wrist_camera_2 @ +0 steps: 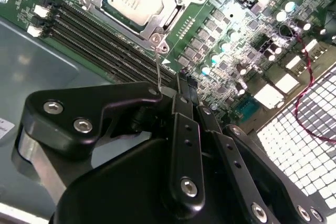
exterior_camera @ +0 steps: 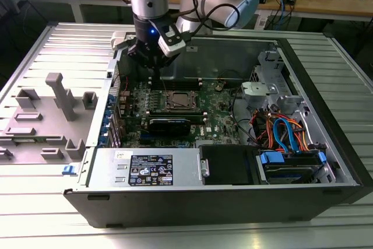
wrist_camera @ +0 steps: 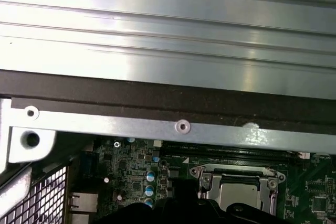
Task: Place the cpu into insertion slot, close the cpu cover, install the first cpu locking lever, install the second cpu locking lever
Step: 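Install the first cpu locking lever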
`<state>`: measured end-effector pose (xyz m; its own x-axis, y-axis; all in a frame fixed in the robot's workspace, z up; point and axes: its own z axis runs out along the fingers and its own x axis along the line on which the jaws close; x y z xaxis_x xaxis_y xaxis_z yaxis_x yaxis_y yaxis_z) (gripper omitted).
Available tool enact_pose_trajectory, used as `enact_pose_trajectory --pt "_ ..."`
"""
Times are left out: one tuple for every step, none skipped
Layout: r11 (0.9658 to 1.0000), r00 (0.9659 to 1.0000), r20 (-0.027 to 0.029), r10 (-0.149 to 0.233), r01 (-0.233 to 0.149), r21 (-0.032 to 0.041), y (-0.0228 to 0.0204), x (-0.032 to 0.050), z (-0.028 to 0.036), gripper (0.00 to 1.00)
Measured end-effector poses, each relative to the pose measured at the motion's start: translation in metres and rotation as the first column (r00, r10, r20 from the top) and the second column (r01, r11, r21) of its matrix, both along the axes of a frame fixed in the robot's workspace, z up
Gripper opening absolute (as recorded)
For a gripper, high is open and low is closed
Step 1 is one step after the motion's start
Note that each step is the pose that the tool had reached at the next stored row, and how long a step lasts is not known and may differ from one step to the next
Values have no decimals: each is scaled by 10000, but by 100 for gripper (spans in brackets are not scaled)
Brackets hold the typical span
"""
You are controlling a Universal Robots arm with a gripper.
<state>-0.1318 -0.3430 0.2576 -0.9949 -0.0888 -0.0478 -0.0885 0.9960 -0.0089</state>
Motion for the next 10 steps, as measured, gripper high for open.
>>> enact_pose_trajectory --pt "10000 10000 5 0 0 -1 5 19 -1 11" --pt "10000 10000 8 -2 2 -1 8 48 -3 11" --pt "10000 10000 8 0 0 -3 10 68 -5 11" --pt "10000 10000 10 -1 1 -2 11 83 -9 11" --pt "10000 10000 11 -2 2 -2 11 104 -14 11" --pt "10000 10000 12 -2 2 -2 12 120 -18 11" --pt "10000 10000 11 -1 1 -2 12 140 -21 11" --pt "10000 10000 12 -1 1 -2 12 156 -24 11" --pt "10000 10000 12 -1 1 -2 12 174 -26 11" --pt "10000 10000 11 -1 1 -2 13 197 -29 11"
